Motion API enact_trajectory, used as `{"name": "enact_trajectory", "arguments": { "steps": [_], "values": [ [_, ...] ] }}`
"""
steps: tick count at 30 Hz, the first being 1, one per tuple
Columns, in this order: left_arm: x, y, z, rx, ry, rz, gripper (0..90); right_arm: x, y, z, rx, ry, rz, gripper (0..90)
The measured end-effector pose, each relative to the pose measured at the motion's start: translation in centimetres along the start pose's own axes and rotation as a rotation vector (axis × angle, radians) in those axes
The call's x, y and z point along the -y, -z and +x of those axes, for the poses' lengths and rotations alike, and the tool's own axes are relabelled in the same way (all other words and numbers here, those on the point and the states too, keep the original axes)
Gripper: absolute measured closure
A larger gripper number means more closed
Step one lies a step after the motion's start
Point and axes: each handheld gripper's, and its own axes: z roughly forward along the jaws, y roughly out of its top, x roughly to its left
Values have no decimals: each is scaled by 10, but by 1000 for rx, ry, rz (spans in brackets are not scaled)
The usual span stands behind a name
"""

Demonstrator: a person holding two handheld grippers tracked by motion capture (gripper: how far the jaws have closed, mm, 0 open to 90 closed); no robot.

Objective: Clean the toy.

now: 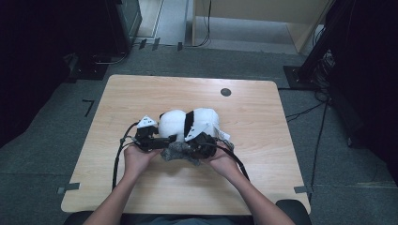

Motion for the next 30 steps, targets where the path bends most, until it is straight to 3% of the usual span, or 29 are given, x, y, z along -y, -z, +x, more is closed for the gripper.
{"name": "enact_trajectory", "arguments": {
  "steps": [14, 30],
  "values": [
    [0, 0, 3, 8, 7, 2, 272, 12, 19, -3, 25, -37, -4, 762],
    [-3, -2, 4, 13, -2, 16, 278, 42, 62, -26, 50, -108, -30, 752]
  ]
}}
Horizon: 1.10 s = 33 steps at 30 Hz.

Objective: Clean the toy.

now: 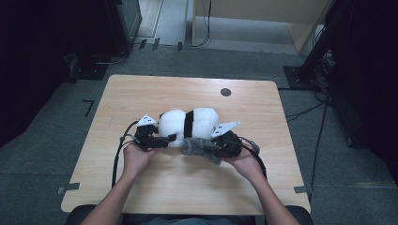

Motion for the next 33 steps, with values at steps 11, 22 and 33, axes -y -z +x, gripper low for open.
{"name": "enact_trajectory", "arguments": {
  "steps": [11, 22, 33],
  "values": [
    [0, -1, 0, -1, -3, 0, 282, 18, 19, -27, 55, -61, -1, 758],
    [0, -1, 0, 1, -6, -1, 282, 29, 24, -55, 116, -145, -14, 758],
    [0, -1, 1, 2, -10, 0, 282, 37, 35, -72, 183, -235, -42, 764]
  ]
}}
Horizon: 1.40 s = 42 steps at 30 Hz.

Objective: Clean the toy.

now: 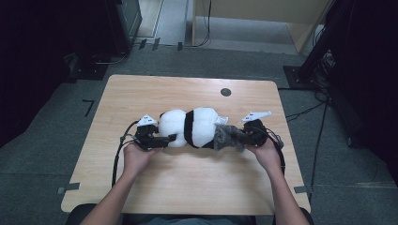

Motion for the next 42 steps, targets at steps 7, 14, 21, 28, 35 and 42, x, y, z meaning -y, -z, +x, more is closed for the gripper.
{"name": "enact_trajectory", "arguments": {
  "steps": [7, 14, 21, 28, 35, 42],
  "values": [
    [0, 0, 0, -2, -2, 0, 282, 1, 8, -7, 31, -34, -34, 765],
    [0, 0, 0, 1, -1, 0, 280, 1, 16, -16, 62, -86, -81, 768],
    [-1, 2, -1, -2, 6, 4, 278, -5, 24, -18, 92, -138, -138, 769],
    [-1, 4, -2, -1, 10, 8, 257, -25, 22, 6, 59, -113, -194, 768],
    [1, 3, 4, 30, 13, 11, 185, -31, -6, 28, 3, -68, -129, 768],
    [-1, 3, 7, 56, 5, 17, 147, -30, -7, 25, -5, -78, -132, 768]
  ]
}}
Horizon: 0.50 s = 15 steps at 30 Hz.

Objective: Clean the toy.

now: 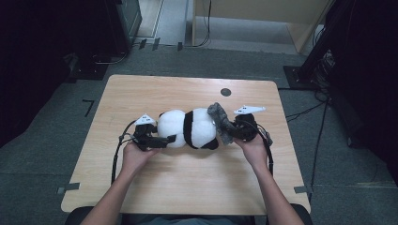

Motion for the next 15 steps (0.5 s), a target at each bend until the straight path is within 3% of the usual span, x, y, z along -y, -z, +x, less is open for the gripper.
{"name": "enact_trajectory", "arguments": {
  "steps": [5, 8, 11, 15],
  "values": [
    [-6, 6, 6, 31, -17, 43, 148, 1, 1, -3, 13, 8, -2, 767],
    [-8, 11, 8, 44, -57, 62, 155, 1, 0, -5, 23, 8, 11, 768],
    [-8, 17, 12, 51, -96, 63, 170, 1, -2, -5, 27, 5, 13, 768],
    [-13, 27, 19, 65, -117, 23, 241, 1, -3, -6, 30, 10, 14, 768]
  ]
}}
